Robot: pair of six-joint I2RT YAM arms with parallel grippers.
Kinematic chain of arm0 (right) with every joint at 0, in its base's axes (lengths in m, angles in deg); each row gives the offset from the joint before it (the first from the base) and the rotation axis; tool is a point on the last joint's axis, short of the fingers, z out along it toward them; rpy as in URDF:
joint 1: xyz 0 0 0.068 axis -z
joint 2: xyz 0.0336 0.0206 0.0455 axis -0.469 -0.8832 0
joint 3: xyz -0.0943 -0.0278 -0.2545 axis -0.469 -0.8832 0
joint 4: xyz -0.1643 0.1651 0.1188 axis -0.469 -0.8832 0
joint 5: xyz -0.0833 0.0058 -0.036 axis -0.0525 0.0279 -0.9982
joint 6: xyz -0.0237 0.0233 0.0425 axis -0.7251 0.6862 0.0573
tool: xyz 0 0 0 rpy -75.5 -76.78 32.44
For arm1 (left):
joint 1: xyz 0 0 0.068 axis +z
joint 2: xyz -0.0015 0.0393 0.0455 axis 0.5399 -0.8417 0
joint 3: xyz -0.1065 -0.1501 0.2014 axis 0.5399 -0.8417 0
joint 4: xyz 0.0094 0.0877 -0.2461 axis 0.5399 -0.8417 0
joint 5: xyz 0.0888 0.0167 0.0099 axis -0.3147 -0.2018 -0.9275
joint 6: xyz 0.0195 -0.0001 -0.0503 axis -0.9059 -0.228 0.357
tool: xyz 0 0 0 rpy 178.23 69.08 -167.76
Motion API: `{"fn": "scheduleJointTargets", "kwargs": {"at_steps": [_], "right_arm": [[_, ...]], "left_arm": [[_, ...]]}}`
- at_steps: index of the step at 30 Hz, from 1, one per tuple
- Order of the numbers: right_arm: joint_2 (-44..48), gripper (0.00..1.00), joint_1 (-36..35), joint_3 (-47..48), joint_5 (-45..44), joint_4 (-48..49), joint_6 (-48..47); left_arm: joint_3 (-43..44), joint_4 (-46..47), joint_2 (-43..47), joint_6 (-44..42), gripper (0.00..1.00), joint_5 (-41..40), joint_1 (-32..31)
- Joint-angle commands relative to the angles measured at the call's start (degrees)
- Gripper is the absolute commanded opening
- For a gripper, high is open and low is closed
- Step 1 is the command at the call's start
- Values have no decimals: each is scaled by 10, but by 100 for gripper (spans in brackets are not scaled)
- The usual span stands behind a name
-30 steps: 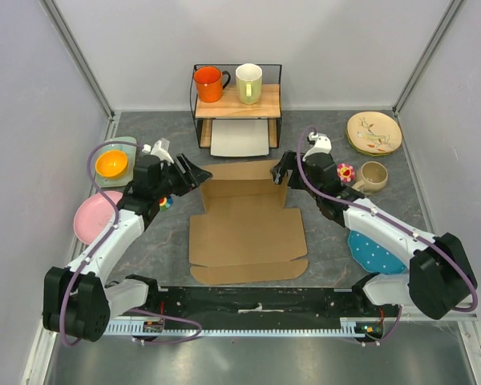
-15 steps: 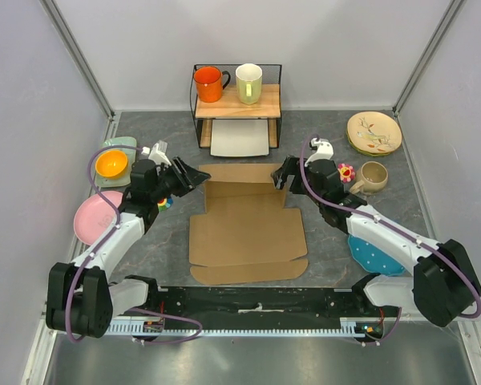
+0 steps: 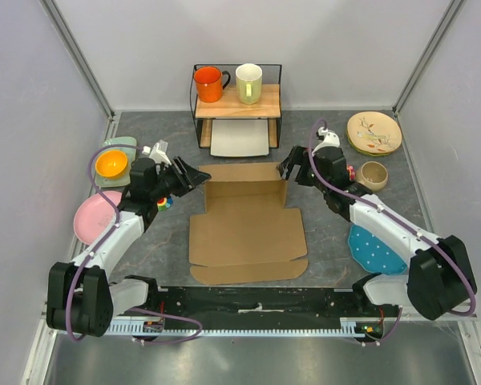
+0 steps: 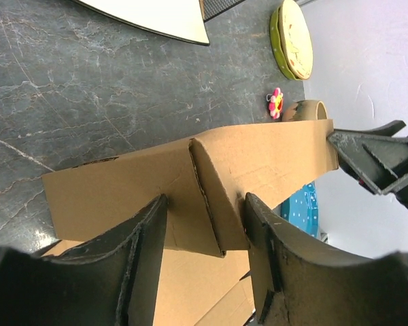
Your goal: Fold the paper box
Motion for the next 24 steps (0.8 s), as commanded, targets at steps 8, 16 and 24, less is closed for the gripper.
{"fn": "scheduleJointTargets", "kwargs": {"at_steps": [8, 16, 24], "right_arm": [[-60, 87, 52, -15, 211, 143, 30], [-79, 64, 52, -72, 213, 144, 18], [-84, 60, 52, -89, 194, 129, 8]], "left_arm": [[20, -126, -10, -60, 60, -7, 5], [51, -140, -5, -69, 69, 6, 10], [93, -143, -16, -61, 71, 14, 18]]}}
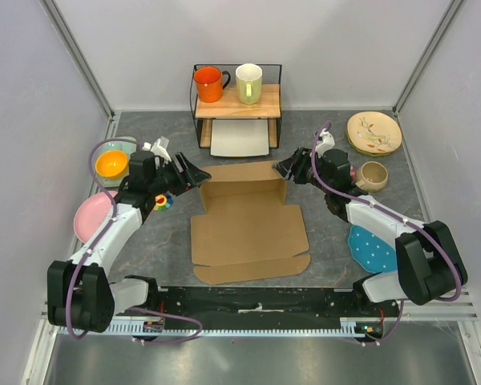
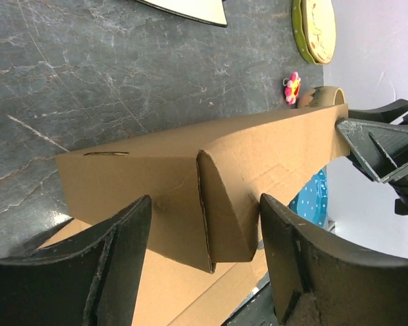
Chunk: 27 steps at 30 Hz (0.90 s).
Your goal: Fold the paper box
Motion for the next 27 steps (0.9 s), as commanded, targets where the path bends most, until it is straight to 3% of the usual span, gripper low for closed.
{"fn": "scheduleJointTargets", "kwargs": {"at_steps": [1, 13, 22, 27], "right_arm": [[-19, 60, -5, -30, -5, -87, -26], [-22, 59, -5, -38, -5, -82, -25], [-24, 57, -5, -47, -8, -80, -27], [-28, 56, -5, -50, -16, -84, -35]], "left_arm": [[40, -25, -3, -26, 72, 4, 11], [37, 75, -39, 47, 70, 86, 35], [-28, 125, -75, 51, 47, 136, 35], [-41, 119, -83, 28, 40, 138, 35]]}}
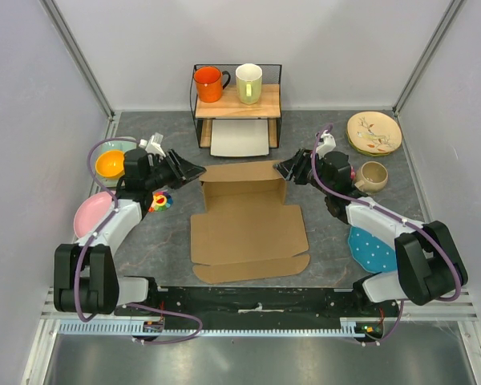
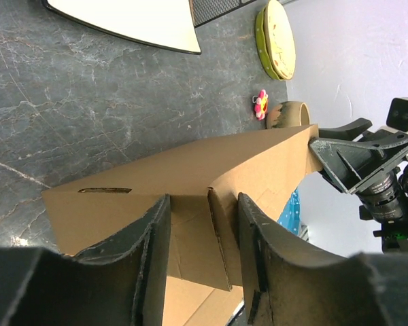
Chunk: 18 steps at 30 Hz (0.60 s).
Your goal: Fold the paper box
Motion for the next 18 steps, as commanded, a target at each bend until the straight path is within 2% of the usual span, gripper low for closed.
{"fn": "scheduleJointTargets", "kwargs": {"at_steps": [1, 5, 7, 12, 18], "right_arm": [[-29, 56, -5, -33, -12, -114, -36], [-35, 55, -5, -37, -26, -117, -41], [-36, 56, -5, -37, -32, -120, -44], [-40, 61, -5, -48, -64, -128, -42], [-39, 62, -6, -53, -82, -132, -40]], "left_arm": [[-27, -11, -25, -15, 37, 52, -9], [-28, -40, -36, -44, 35, 44, -8], [-27, -55, -36, -59, 38, 34, -8], [-36, -111, -34, -108, 40, -24, -8], [-81, -115, -27, -127, 40, -90, -9]]}}
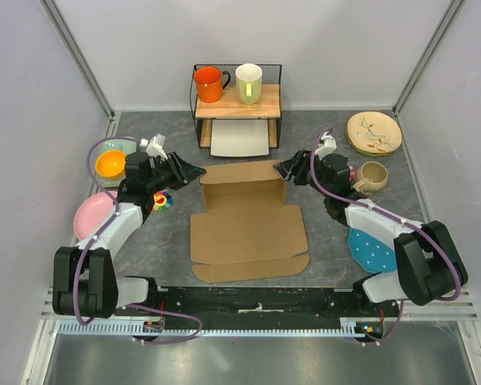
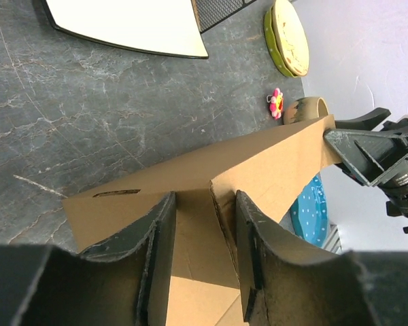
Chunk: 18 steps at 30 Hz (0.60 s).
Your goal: Fold the paper box
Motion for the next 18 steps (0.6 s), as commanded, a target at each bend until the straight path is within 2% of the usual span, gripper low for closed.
{"fn": "scheduleJointTargets", "kwargs": {"at_steps": [1, 3, 6, 7, 10, 18], "right_arm": [[-40, 62, -2, -40, -52, -151, -39], [-42, 62, -2, -38, -53, -152, -37], [-44, 60, -2, -36, -54, -153, -35], [-44, 59, -2, -36, -54, -155, -36], [-47, 59, -2, -35, -52, -156, -37], [-47, 59, -1, -52, -52, -158, -35]], "left_arm": [[-70, -136, -30, -78, 37, -83, -6], [-81, -137, -36, -84, 34, -103, -5], [-92, -138, -40, -83, 22, -126, -5], [-94, -137, -41, -84, 13, -133, -6], [-97, -135, -48, -87, 2, -137, -6], [-49, -202, -116, -98, 2, -112, -6]]}}
